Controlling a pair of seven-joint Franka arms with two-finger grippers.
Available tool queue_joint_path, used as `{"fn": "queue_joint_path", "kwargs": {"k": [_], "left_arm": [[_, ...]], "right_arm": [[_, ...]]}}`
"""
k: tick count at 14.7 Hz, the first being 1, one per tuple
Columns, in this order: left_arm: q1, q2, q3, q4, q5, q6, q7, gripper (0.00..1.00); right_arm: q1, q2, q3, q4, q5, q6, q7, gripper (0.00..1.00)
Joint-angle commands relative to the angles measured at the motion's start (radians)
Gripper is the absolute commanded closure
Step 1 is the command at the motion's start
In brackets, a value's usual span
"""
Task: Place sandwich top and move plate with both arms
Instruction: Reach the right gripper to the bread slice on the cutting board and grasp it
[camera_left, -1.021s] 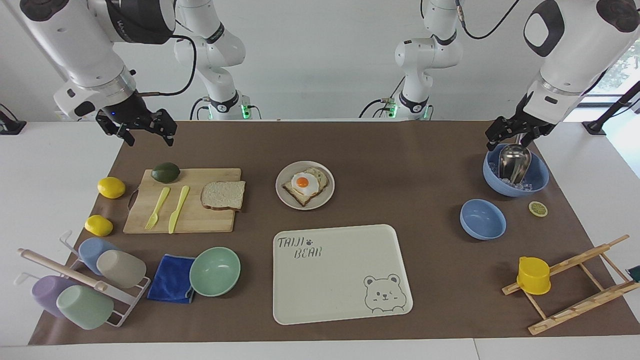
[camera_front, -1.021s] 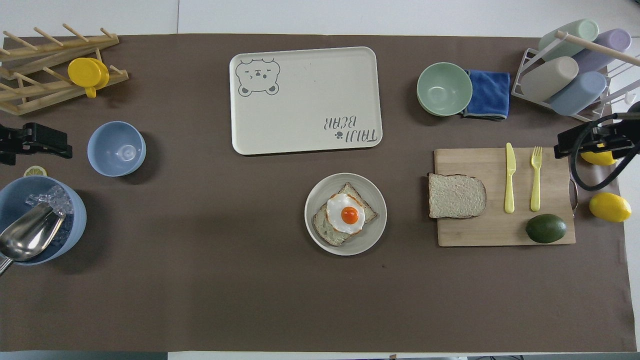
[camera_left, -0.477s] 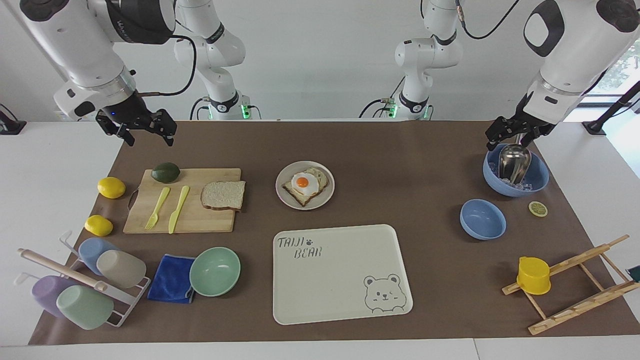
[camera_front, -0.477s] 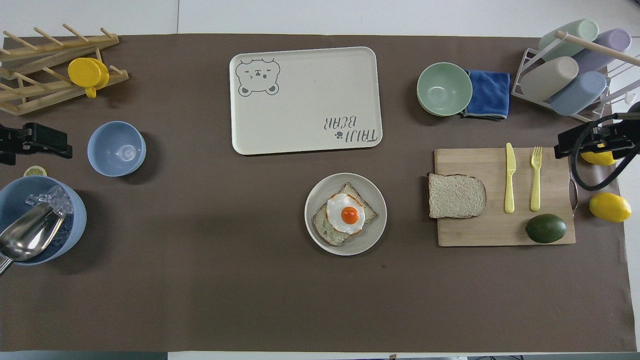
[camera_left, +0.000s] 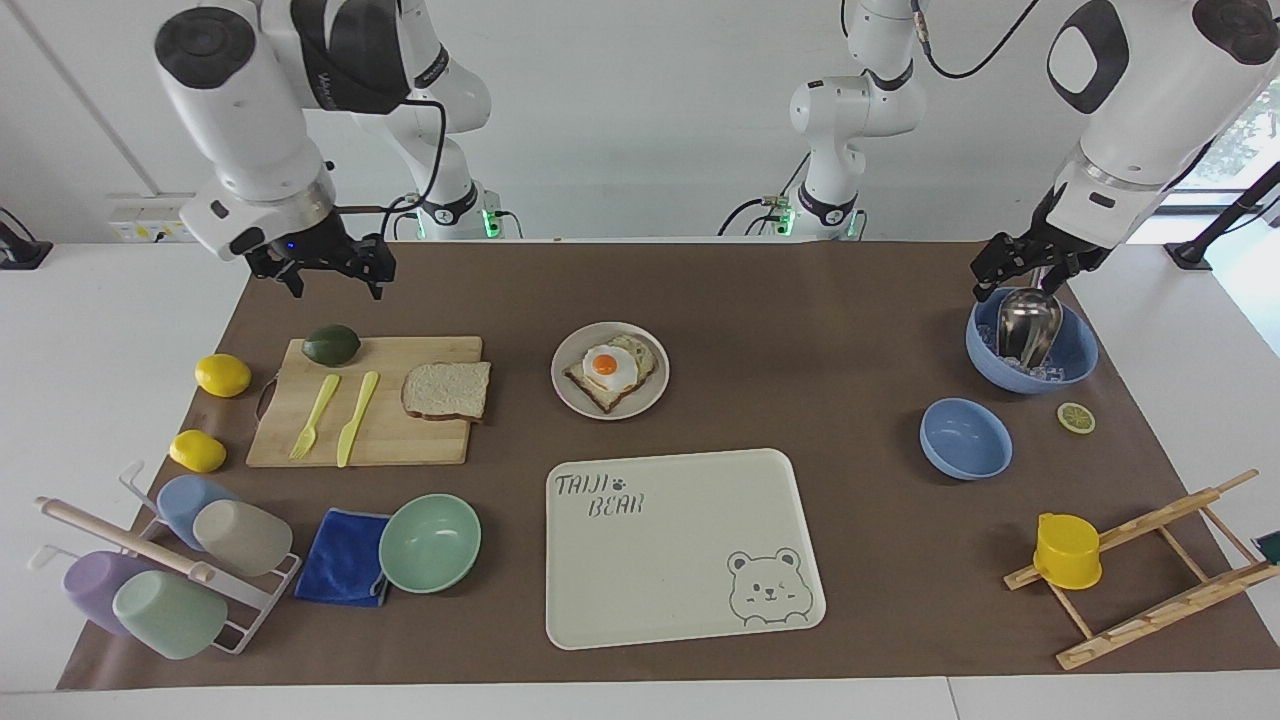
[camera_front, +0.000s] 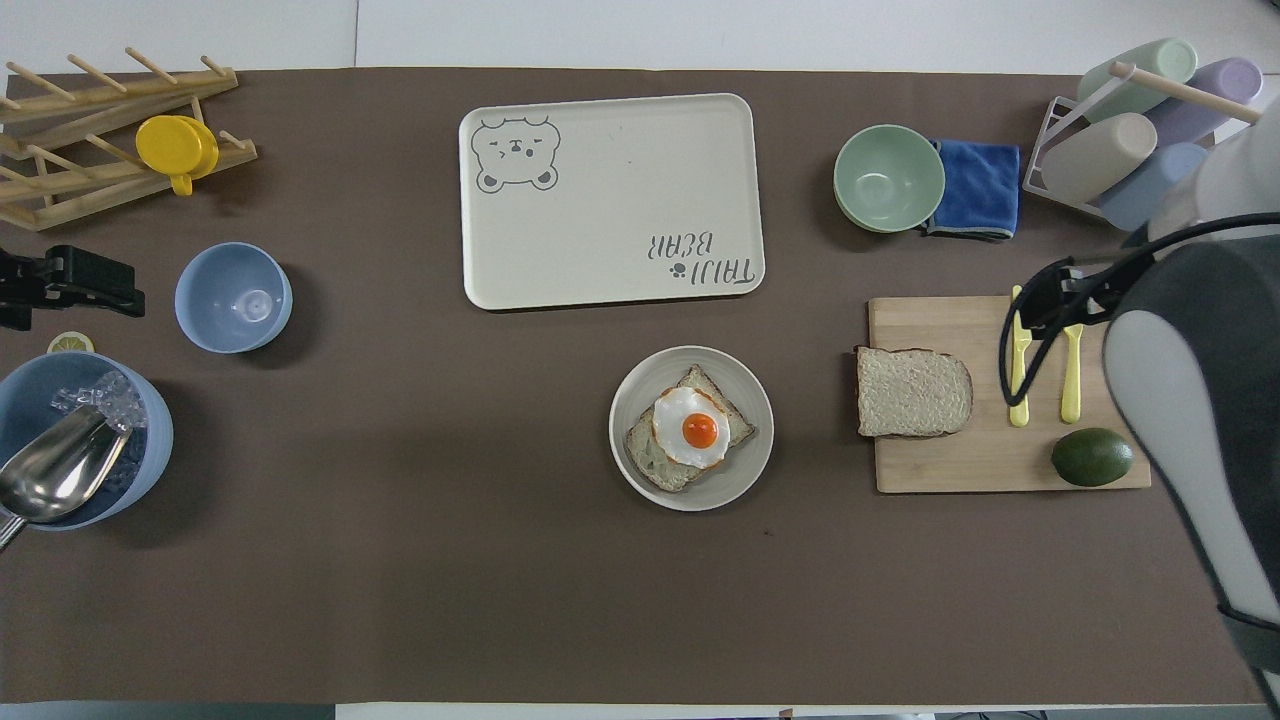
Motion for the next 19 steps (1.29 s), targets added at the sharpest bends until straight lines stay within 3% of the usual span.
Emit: {"fn": "queue_joint_path", "kwargs": {"k": [1,7,10,14,19], "left_arm": [[0.005,-0.015,-0.001,-0.013,-0.011,0.004,0.0,0.0],[0.005,-0.015,-0.001,-0.013,-0.011,0.004,0.0,0.0],[0.005,-0.015,-0.001,-0.013,-0.011,0.004,0.0,0.0],[0.005,-0.015,-0.001,-0.013,-0.011,0.004,0.0,0.0],[0.005,-0.015,-0.001,-0.013,-0.011,0.004,0.0,0.0]], "right_arm": [[0.1,0.088,0.028,-0.004,-0.097,0.031,0.154,0.0],[0.214,0.185,0.028,-0.079,-0.104,0.186,0.35,0.0],[0.263,0.248,0.028,-0.114,-0.213,0.203,0.438,0.0],[0.257,0.184,0.028,-0.357,-0.219,0.397,0.467,0.0],[0.197,0.161,0.028,-0.46,-0.239,0.456,0.447,0.0]]}}
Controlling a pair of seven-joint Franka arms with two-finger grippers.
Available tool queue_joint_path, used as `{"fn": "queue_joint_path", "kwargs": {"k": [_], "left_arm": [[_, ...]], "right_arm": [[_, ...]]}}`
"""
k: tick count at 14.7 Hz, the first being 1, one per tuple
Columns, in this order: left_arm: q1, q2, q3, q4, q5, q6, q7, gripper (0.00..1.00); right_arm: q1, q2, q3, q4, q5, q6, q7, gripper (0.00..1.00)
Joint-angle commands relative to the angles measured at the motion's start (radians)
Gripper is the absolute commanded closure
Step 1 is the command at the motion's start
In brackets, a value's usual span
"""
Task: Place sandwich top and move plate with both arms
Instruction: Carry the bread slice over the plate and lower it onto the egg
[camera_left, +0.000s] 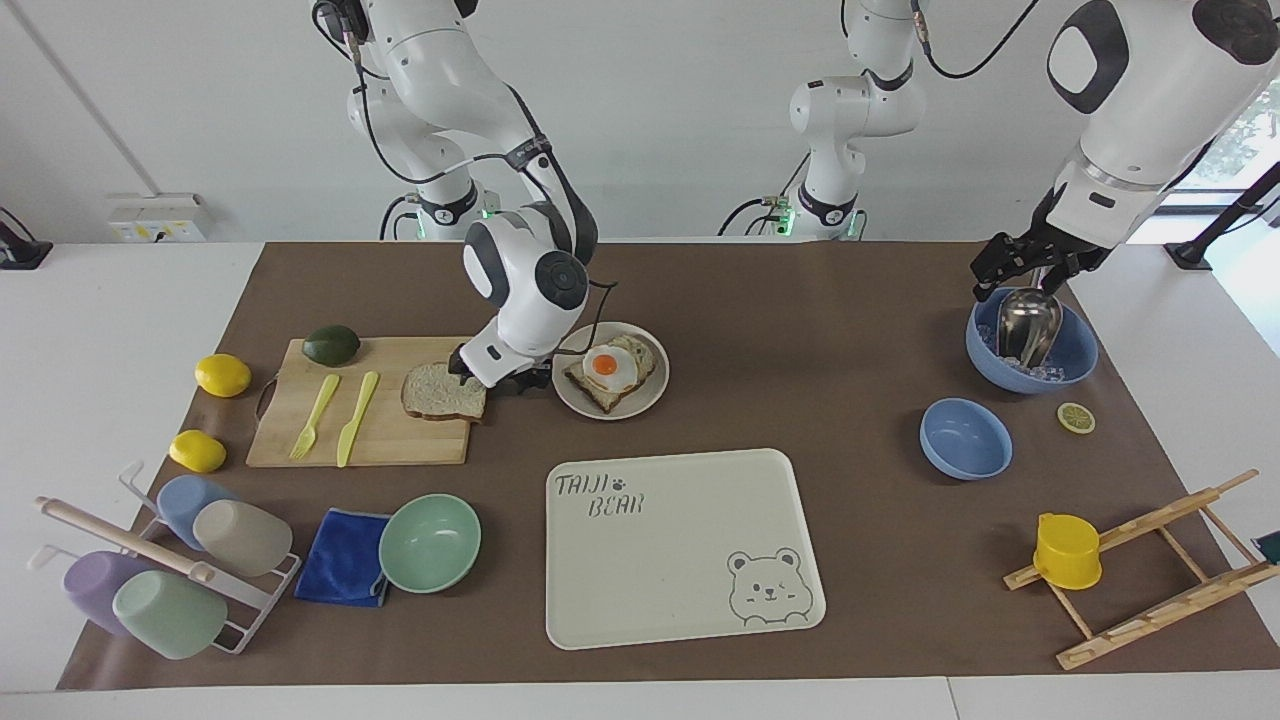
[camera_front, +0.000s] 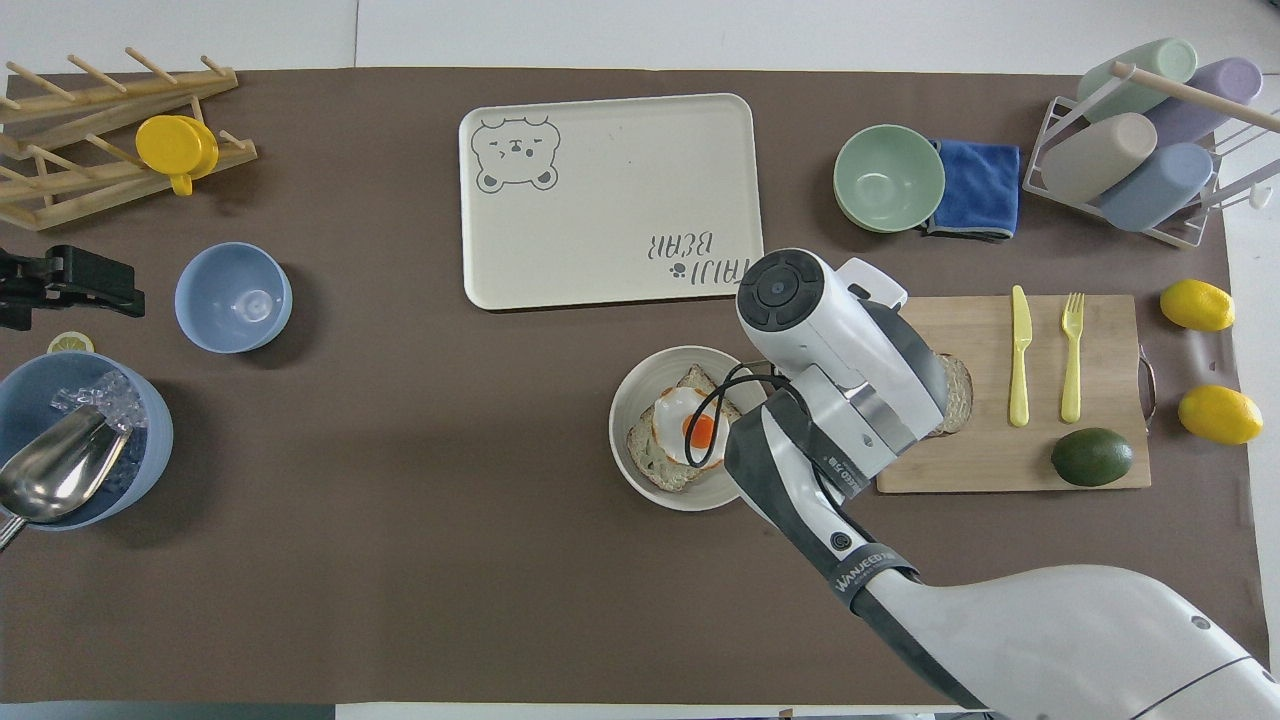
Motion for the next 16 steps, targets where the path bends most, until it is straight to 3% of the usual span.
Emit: {"fn": "queue_joint_path", "kwargs": {"k": [1,10,16], "left_arm": [[0.005,-0.015,-0.001,-0.013,-0.011,0.004,0.0,0.0],[0.005,-0.015,-0.001,-0.013,-0.011,0.004,0.0,0.0],[0.005,-0.015,-0.001,-0.013,-0.011,0.004,0.0,0.0]], "right_arm": [[-0.045,-0.056,0.007,-0.095,-0.029,0.055,-0.003,0.0],[-0.047,-0.061,0.007,-0.134,-0.031,0.088,-0.002,0.08],[-0.047,-0.064,0.007,-0.148,-0.04,0.101,-0.003,0.43]]}}
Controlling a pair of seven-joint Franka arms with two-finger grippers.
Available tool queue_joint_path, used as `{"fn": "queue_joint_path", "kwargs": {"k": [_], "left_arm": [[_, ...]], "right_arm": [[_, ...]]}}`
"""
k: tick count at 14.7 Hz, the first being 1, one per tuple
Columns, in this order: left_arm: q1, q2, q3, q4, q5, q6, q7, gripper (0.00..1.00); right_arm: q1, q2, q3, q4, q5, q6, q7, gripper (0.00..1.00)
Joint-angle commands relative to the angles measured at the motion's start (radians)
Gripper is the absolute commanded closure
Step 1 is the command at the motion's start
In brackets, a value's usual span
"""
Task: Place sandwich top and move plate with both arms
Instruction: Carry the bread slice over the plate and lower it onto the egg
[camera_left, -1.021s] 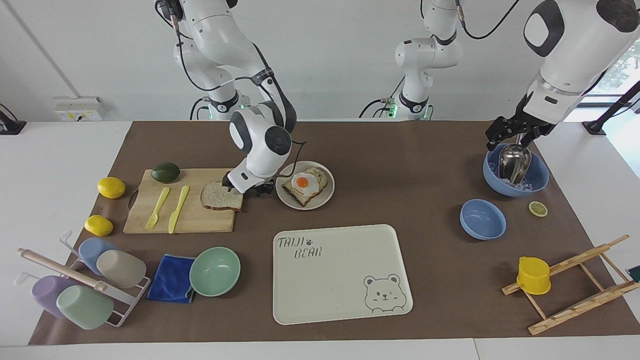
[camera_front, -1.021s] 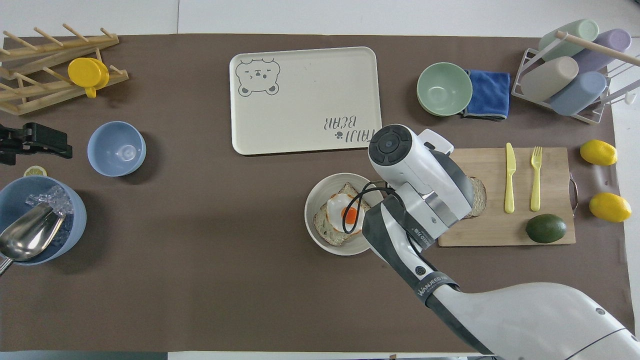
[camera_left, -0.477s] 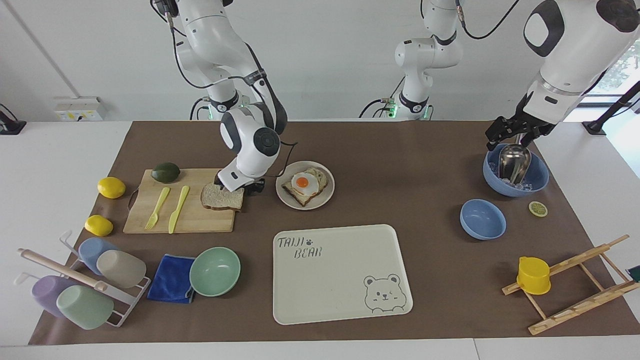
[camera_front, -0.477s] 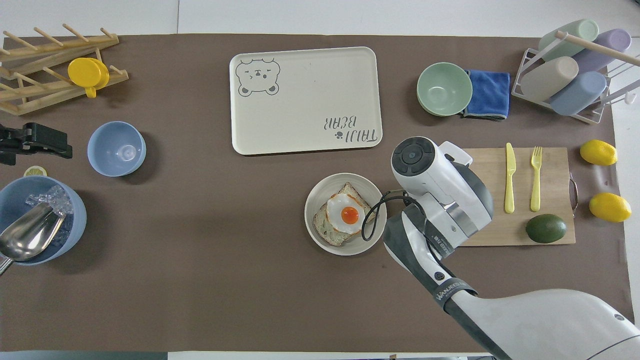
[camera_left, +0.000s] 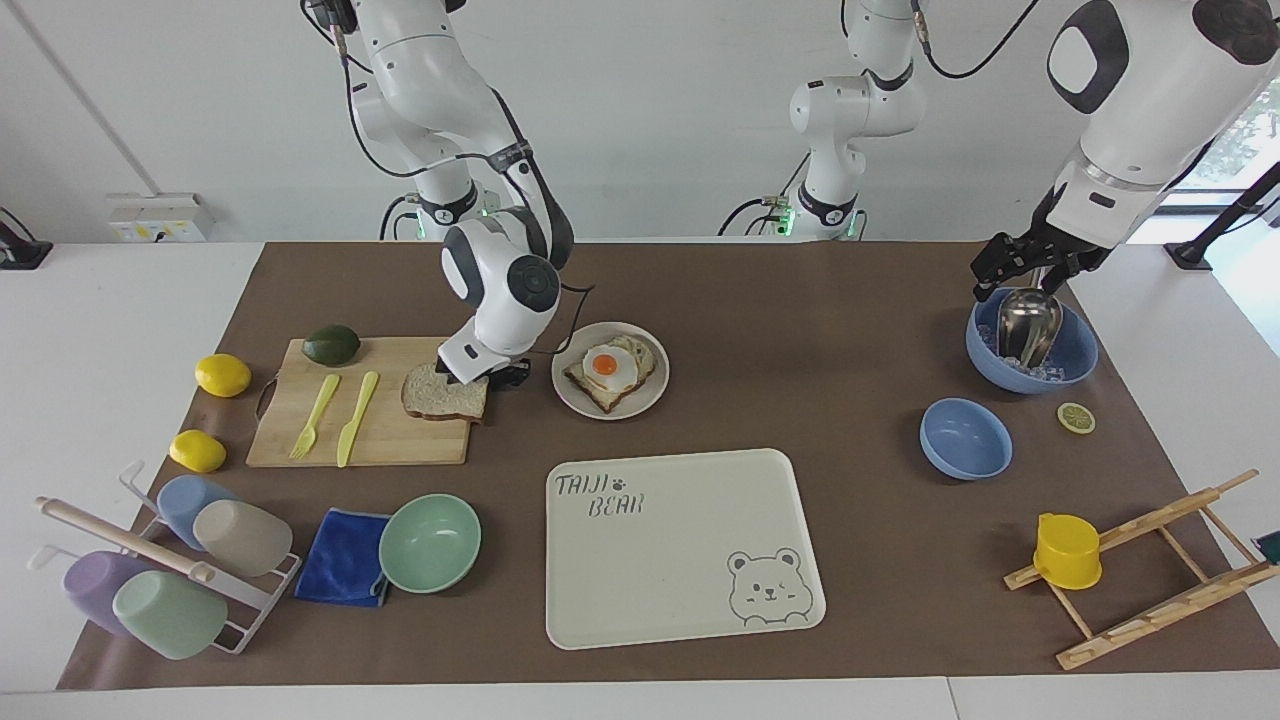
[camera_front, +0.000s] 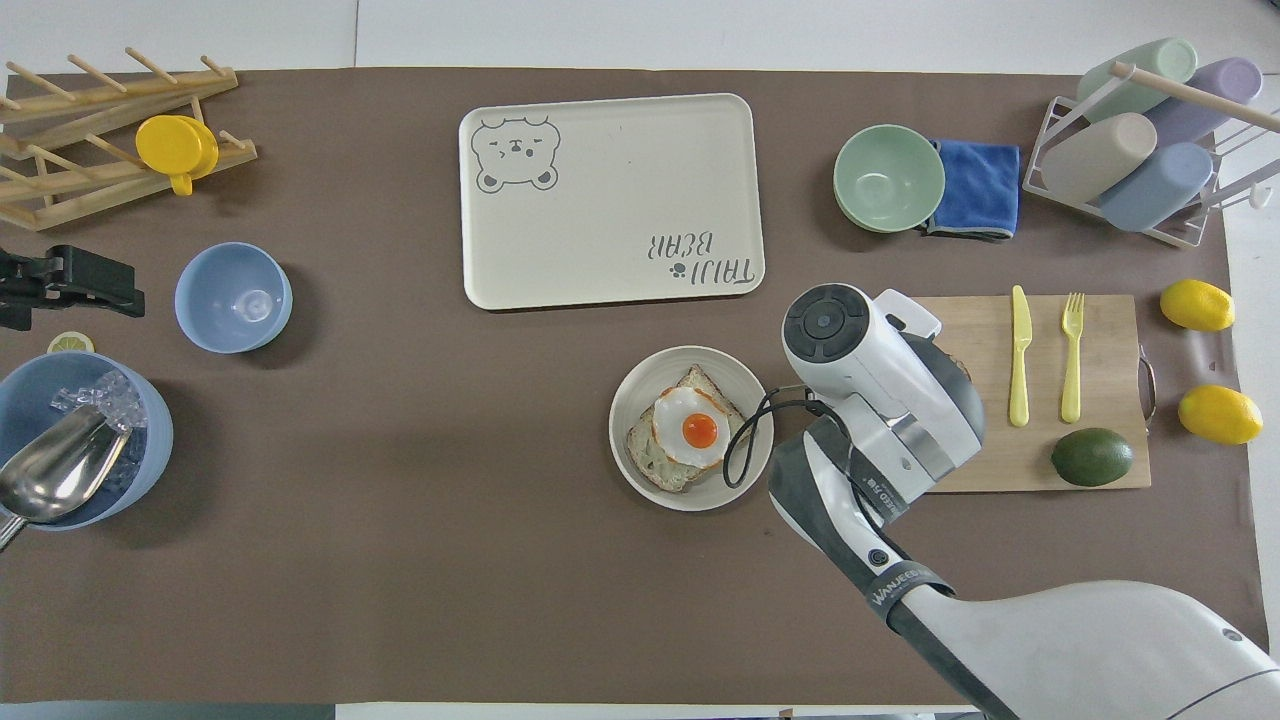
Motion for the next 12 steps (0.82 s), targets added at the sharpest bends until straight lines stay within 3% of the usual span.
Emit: {"fn": "queue_joint_path", "kwargs": {"k": [1,4,8,12], "left_arm": [[0.004,-0.015,-0.001,-0.013,-0.011,0.004,-0.001,0.0],[-0.002,-0.015,-0.001,-0.013,-0.011,-0.003,0.0,0.0],[-0.004,-0.015,-0.001,-0.013,-0.011,-0.003,-0.001,0.0],[-0.002,-0.015,-0.001,-0.013,-0.011,0.005,-0.001,0.0]], "right_arm": [[-0.008,-0.022,0.006,-0.04,-0.019,0.029,-0.004,0.53],[-0.008,-0.022,0.006,-0.035,-0.03,0.023,-0.021,1.0],[0.002,-0.009,0.006,0.028,-0.033,-0.038,-0.045,1.0],[0.094,0.03,0.009,0.253,-0.021,-0.277,-0.083,1.0]]}}
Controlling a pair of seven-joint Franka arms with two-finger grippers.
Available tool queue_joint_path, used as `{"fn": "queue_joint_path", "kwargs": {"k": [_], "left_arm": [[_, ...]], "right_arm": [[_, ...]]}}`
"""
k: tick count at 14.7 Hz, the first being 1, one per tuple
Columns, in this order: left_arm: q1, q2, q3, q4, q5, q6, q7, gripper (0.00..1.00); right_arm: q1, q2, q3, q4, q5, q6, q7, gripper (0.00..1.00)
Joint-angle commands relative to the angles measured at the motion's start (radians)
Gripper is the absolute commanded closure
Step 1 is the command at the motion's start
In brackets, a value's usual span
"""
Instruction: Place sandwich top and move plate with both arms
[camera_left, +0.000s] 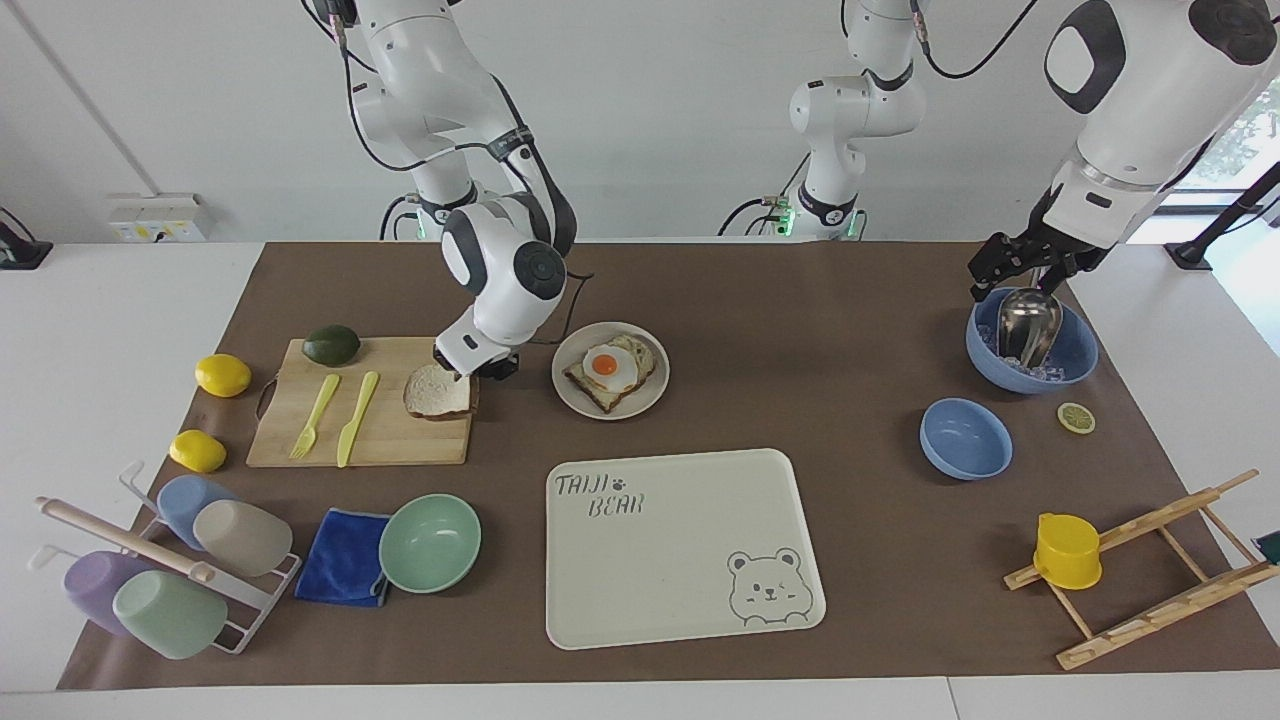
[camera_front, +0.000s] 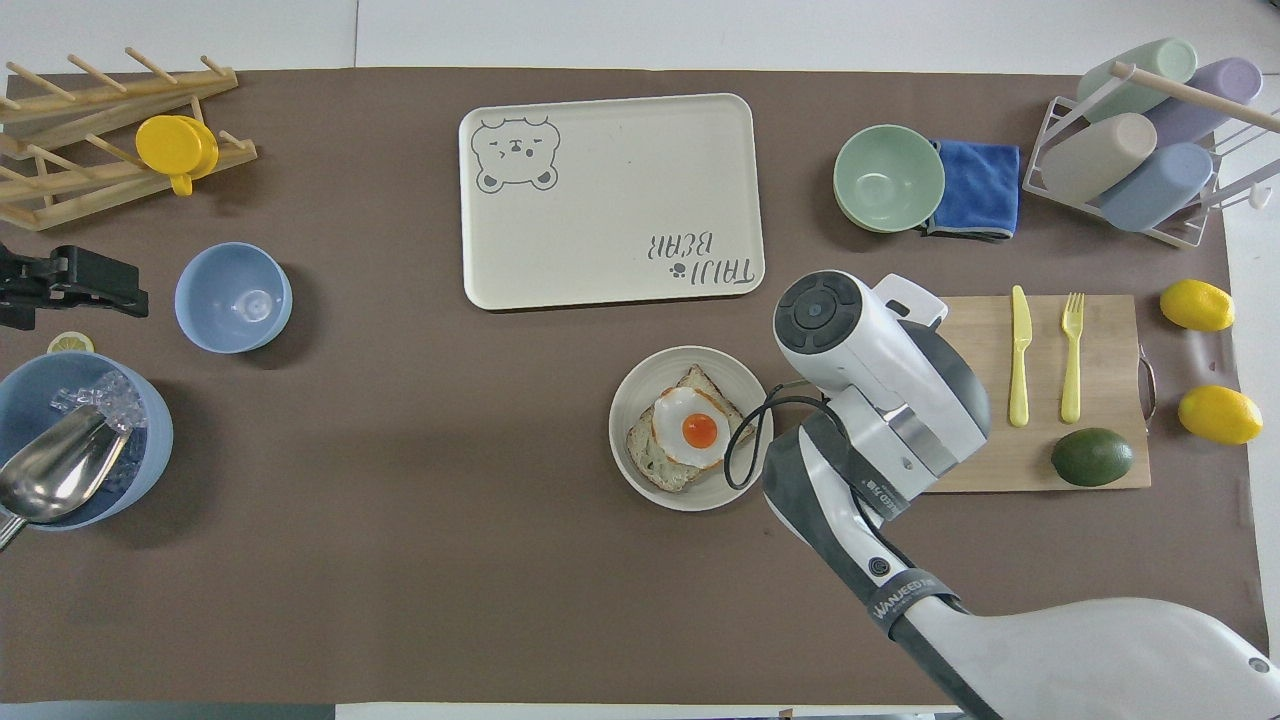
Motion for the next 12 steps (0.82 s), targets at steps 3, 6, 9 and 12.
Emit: {"fn": "queue_joint_path", "kwargs": {"k": [3,6,9,12], "left_arm": [[-0.001,-0.015,0.002,-0.013,-0.011,0.004,-0.001,0.0],[0.005,-0.015,0.002,-0.013,-0.011,0.005,0.0,0.0],[0.013,-0.015,0.009,-0.013,-0.011,0.005,0.0,0.0],[0.022,-0.015,0.009,-0.013,-0.011,0.005,0.0,0.0]], "right_arm": [[0.13,0.067,0.012,0.284,0.052,-0.217,-0.03,1.0],[0.213,0.1,0.012,0.383,0.093,-0.272,-0.018,1.0],[0.244,0.104,0.017,0.336,0.127,-0.197,0.066,1.0],[0.235,0.086,0.017,0.253,0.187,-0.088,0.101,1.0]]}}
